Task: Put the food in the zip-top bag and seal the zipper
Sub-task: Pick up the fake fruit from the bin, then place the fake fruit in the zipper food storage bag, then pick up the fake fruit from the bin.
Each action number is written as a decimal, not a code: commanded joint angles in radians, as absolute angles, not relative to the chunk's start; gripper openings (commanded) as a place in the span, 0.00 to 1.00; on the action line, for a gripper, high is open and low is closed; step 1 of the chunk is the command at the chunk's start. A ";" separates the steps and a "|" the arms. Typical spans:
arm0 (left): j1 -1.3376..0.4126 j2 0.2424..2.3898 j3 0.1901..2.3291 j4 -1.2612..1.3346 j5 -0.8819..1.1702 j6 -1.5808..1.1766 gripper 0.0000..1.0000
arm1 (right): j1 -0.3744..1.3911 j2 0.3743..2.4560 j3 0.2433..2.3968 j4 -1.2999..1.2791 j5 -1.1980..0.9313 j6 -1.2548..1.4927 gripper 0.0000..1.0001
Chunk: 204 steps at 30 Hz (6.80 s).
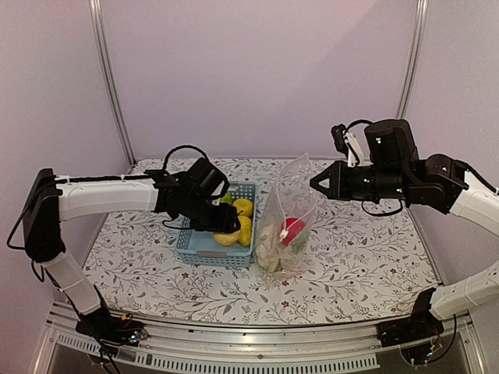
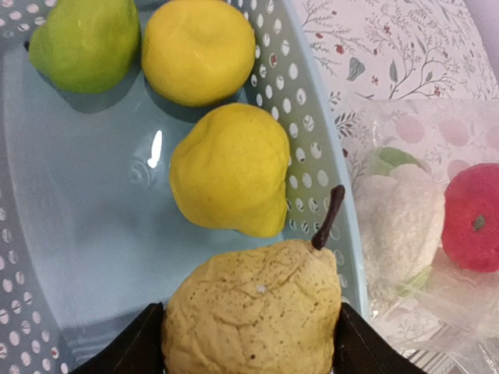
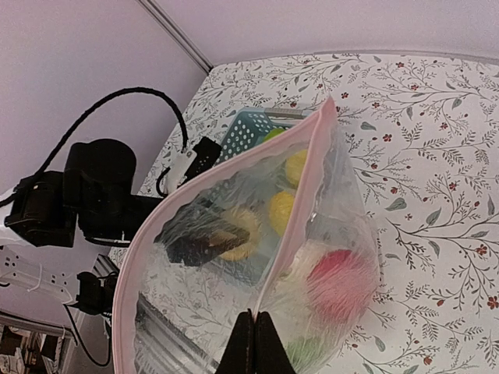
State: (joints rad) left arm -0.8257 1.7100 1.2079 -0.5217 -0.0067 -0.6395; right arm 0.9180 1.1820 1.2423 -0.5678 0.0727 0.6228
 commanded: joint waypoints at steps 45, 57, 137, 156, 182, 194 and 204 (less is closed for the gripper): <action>-1.057 1.530 1.525 -0.394 0.155 -0.406 0.54 | 0.943 1.173 1.243 -0.494 -0.045 0.568 0.00; -1.065 1.605 1.620 -0.624 0.079 -0.410 0.56 | 0.942 1.187 1.255 -0.500 -0.040 0.566 0.00; -0.736 1.823 1.218 -0.297 0.107 -0.654 0.93 | 0.943 1.183 1.262 -0.542 -0.005 0.566 0.00; -0.721 1.947 1.268 -0.310 0.078 -0.617 0.85 | 0.943 1.193 1.274 -0.554 -0.005 0.555 0.00; -0.713 1.958 1.292 -0.354 0.043 -0.581 0.67 | 0.943 1.218 1.289 -0.563 0.030 0.551 0.00; -0.716 1.682 1.183 -0.345 -0.024 -0.628 0.67 | 0.943 1.221 1.292 -0.560 0.031 0.551 0.00; -0.787 1.349 1.108 -0.299 0.077 -0.579 0.67 | 0.943 1.223 1.293 -0.546 0.014 0.549 0.00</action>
